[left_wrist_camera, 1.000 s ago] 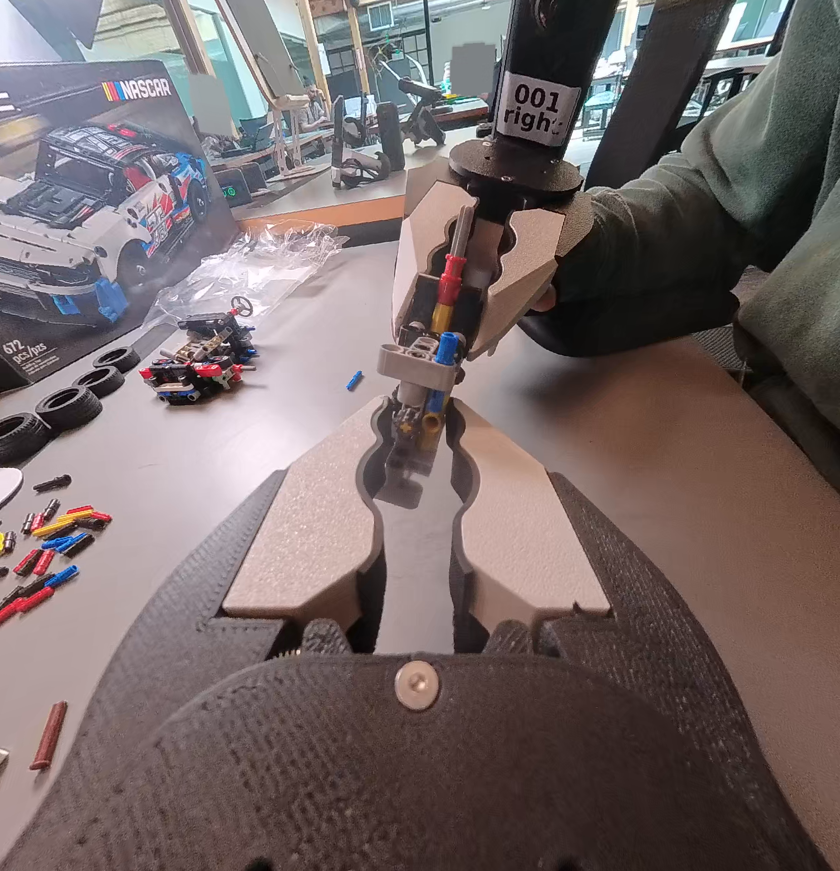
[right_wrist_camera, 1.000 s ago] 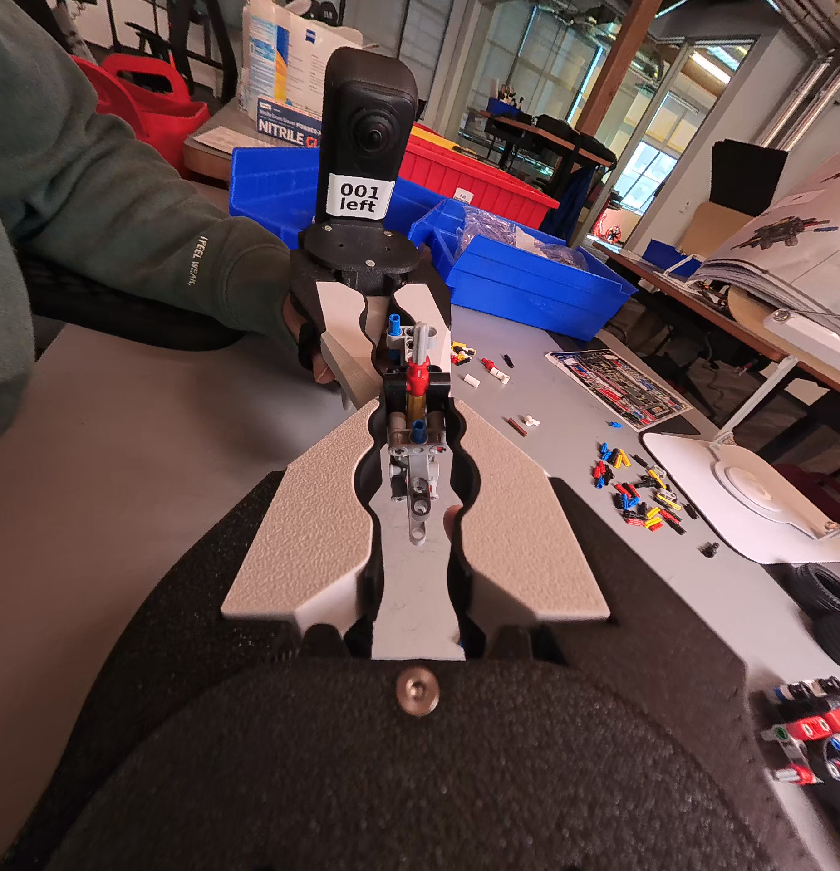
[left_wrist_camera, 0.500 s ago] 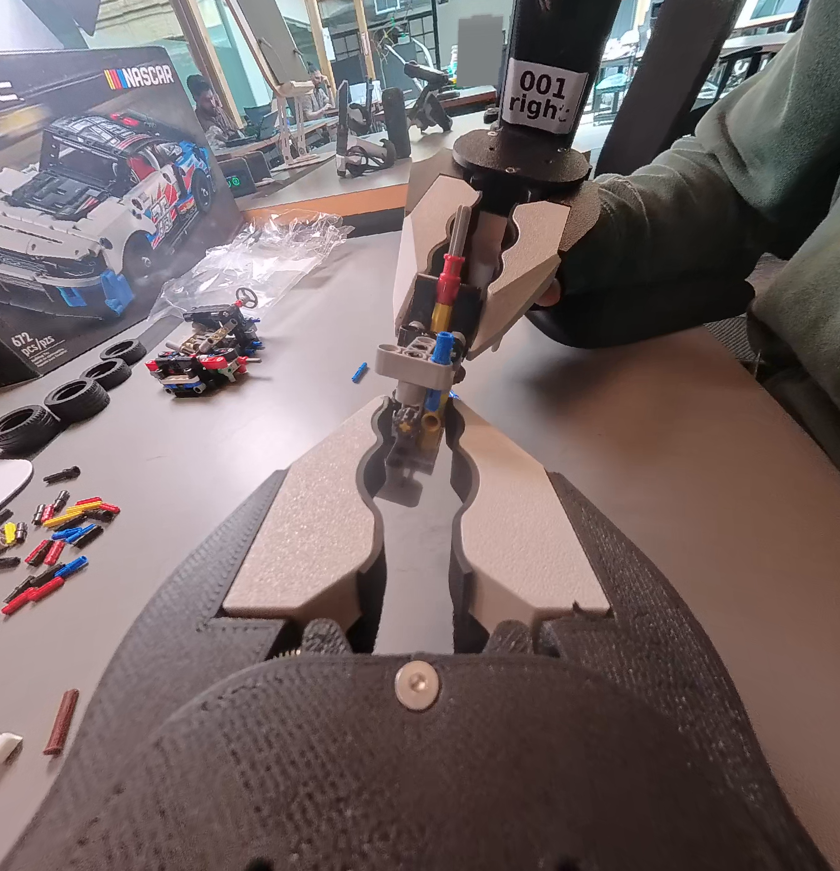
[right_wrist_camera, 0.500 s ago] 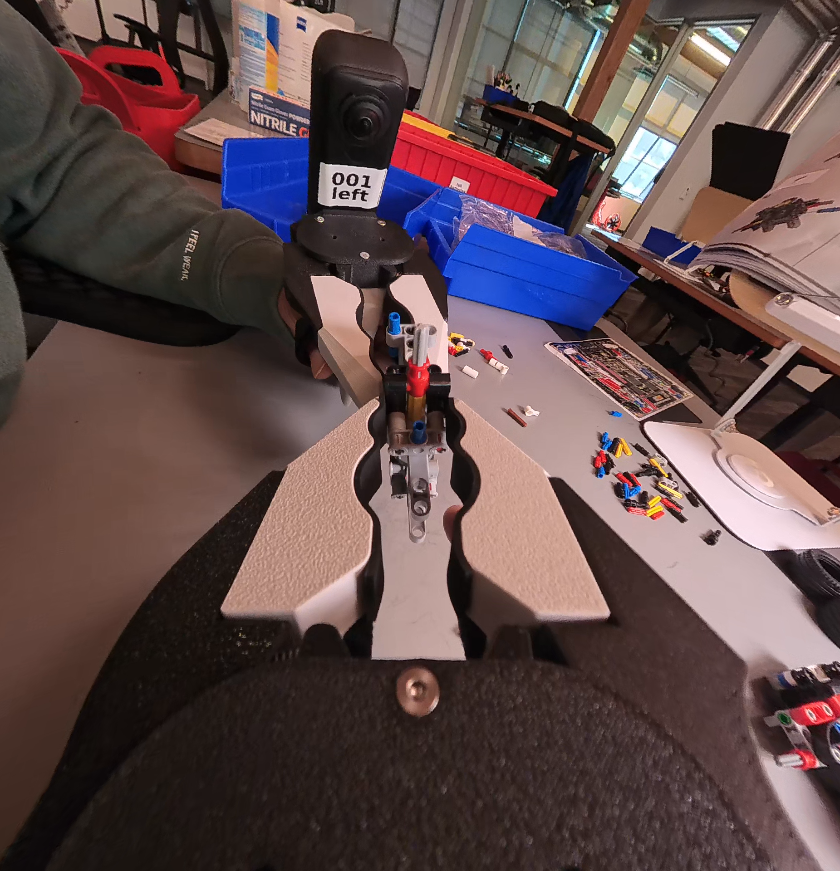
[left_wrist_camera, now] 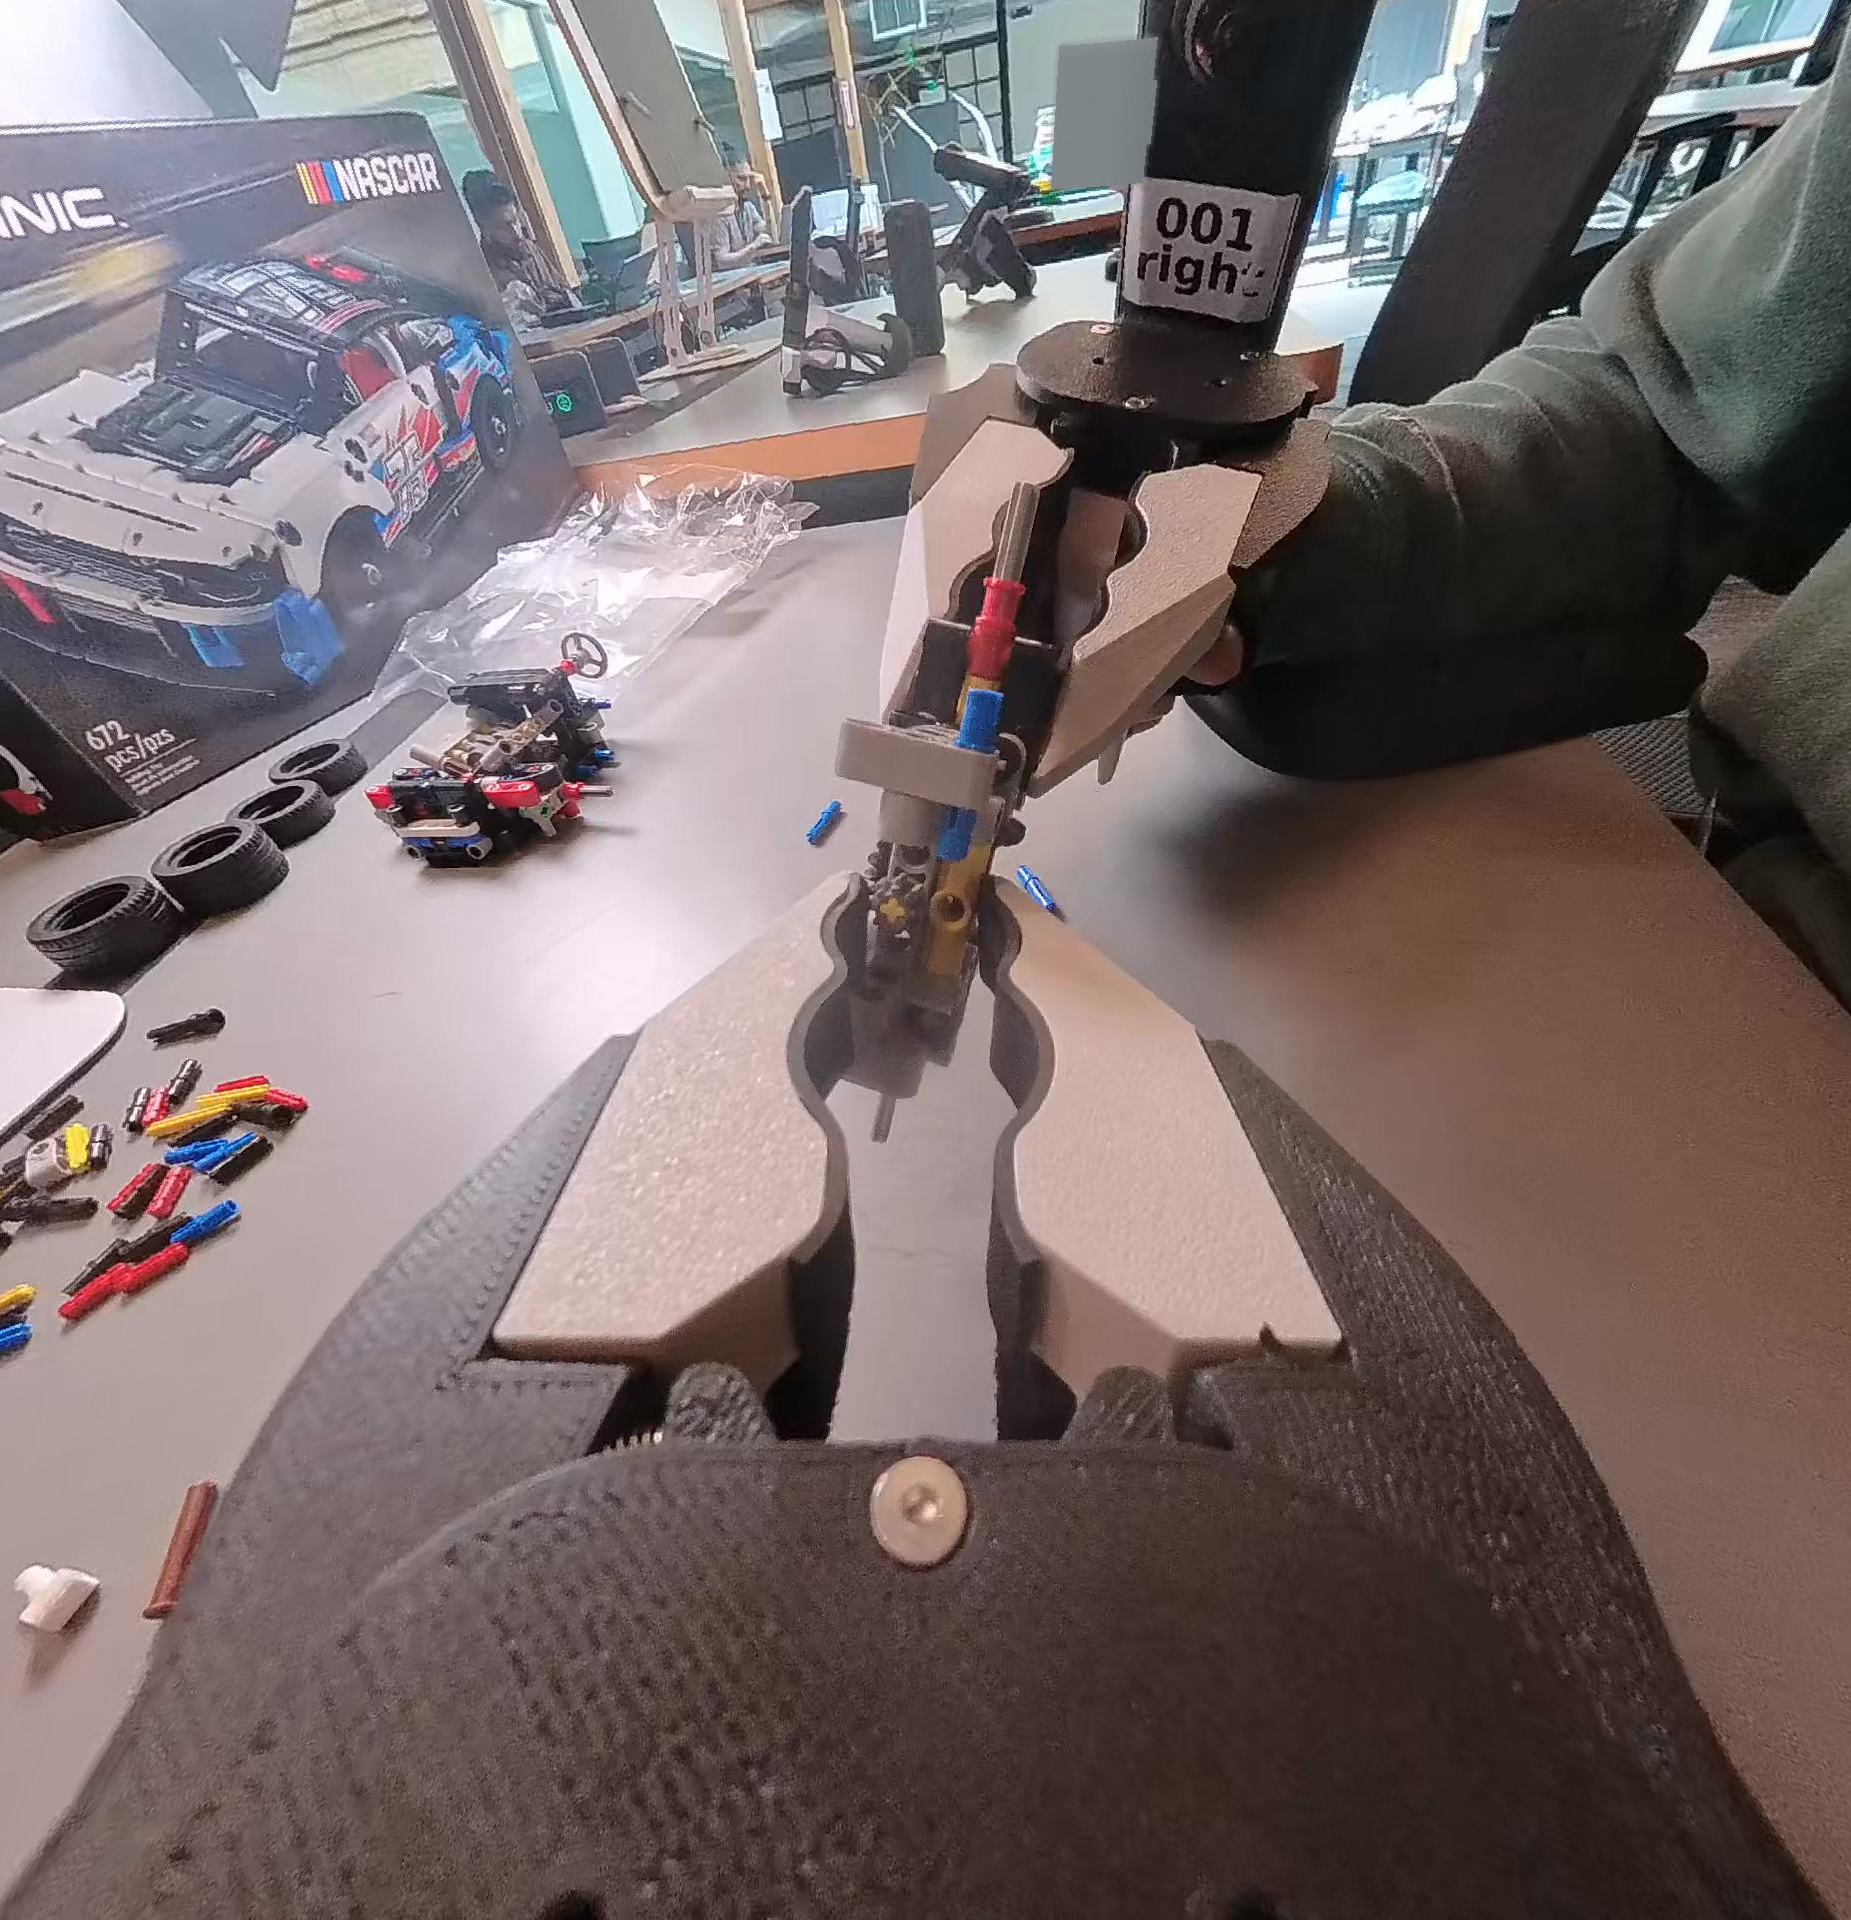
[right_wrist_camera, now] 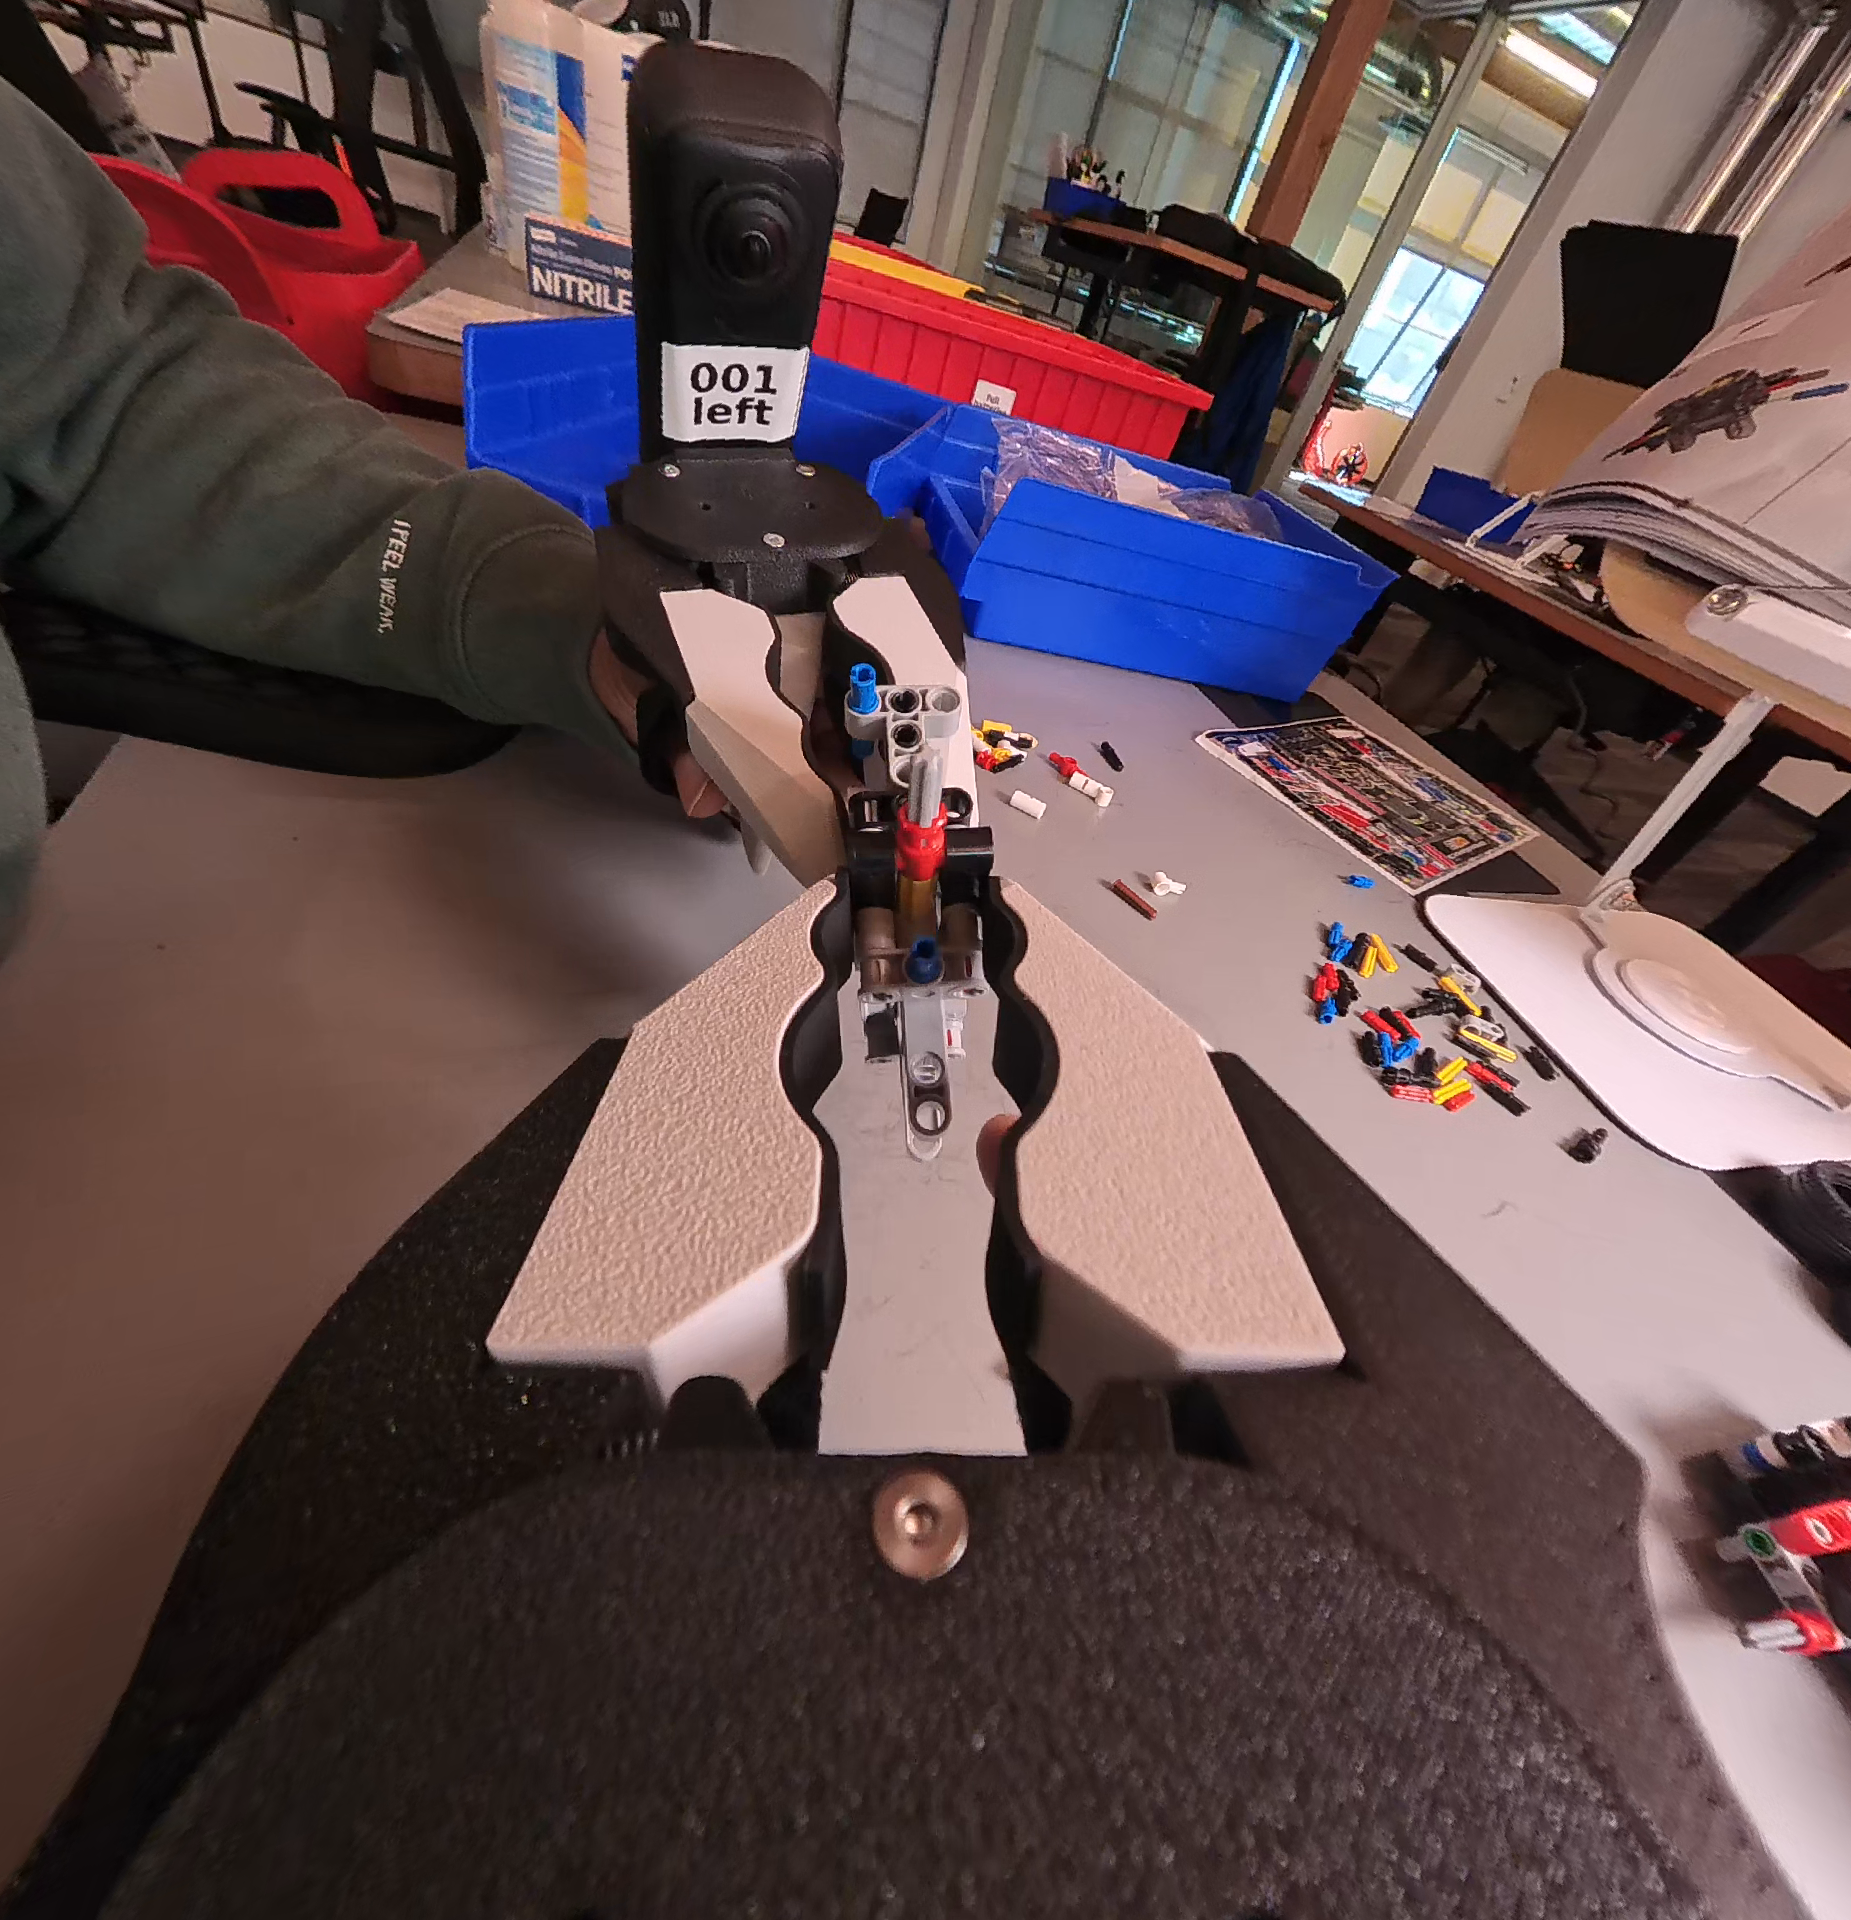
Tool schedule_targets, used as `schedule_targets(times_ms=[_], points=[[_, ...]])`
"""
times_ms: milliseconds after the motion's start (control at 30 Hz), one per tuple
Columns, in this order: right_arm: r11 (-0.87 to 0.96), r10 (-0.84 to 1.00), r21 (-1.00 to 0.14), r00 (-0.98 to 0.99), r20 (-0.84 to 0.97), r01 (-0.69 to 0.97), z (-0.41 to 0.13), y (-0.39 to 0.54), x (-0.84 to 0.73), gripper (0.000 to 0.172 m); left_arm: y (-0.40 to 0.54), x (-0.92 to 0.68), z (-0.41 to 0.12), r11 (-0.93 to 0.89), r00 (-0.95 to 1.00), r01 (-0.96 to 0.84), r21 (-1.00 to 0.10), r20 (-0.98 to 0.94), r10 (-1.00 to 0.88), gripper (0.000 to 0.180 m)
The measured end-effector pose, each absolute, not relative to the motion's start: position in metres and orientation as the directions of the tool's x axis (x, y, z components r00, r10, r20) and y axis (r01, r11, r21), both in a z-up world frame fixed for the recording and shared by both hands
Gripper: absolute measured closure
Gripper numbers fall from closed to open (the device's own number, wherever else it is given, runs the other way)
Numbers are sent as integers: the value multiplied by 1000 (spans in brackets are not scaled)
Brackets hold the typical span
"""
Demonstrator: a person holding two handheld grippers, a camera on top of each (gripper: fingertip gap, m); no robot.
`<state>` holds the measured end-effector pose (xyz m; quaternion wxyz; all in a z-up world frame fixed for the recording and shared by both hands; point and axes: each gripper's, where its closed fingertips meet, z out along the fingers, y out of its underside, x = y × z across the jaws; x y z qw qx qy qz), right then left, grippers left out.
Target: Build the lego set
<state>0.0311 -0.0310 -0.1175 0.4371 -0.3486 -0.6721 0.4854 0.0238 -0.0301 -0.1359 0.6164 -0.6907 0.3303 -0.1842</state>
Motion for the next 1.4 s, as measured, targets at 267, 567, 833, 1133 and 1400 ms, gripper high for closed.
schedule_targets(times_ms=[267,567,833,1133,1400], points=[[288,893,-956,-375,249,51,-121,-28,30,149,-28,22,-137,-6,722,-280,-960,-206,-660,162],[193,919,-976,-366,145,97,-125,-18,27,148,-24,18,-144,-180,750,-162,-970,-3,-661,162],[241,935,-962,-298,195,128,-129,-2,25,130,-13,-2,-154,-533,622,351,-770,617,-482,162],[618,777,-765,-291,558,181,-161,-5,18,110,-14,-1,-157,-642,420,511,-572,817,-394,162],[630,767,-758,-287,573,170,-160,-5,20,127,-15,1,-157,-655,390,519,-548,834,-389,161]])
